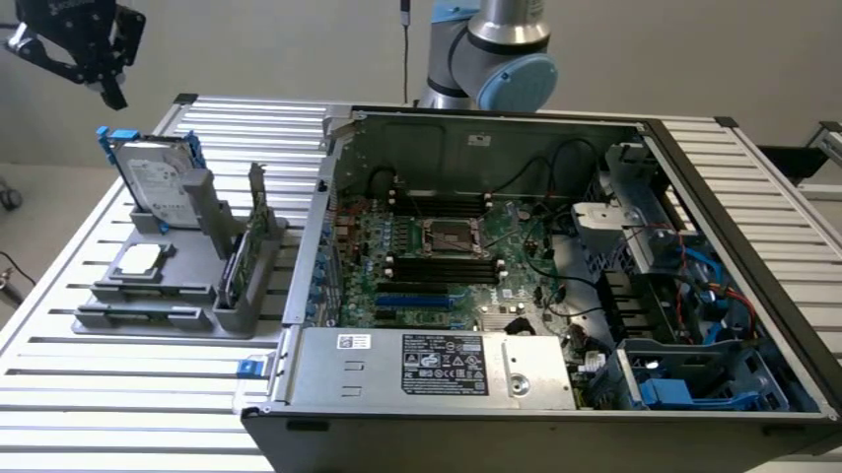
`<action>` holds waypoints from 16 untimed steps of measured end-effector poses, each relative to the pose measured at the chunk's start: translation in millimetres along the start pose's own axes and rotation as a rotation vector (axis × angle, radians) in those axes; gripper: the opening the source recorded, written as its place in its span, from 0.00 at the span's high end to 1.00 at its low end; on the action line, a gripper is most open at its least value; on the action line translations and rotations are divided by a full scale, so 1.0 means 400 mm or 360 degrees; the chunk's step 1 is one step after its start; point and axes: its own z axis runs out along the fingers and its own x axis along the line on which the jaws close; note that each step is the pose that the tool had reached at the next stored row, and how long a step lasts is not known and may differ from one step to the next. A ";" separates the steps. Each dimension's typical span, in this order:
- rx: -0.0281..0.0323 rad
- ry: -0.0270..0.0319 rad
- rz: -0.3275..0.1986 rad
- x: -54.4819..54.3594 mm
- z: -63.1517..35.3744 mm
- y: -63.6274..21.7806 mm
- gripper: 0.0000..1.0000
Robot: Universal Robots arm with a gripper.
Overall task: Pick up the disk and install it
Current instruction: 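Pick up the disk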
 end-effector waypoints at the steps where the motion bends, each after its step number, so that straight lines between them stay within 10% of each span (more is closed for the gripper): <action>1: 0.00002 0.00014 -0.0025 0.000 0.001 0.000 0.89; 16: 0.00038 0.00174 -0.0421 0.001 0.012 0.001 0.89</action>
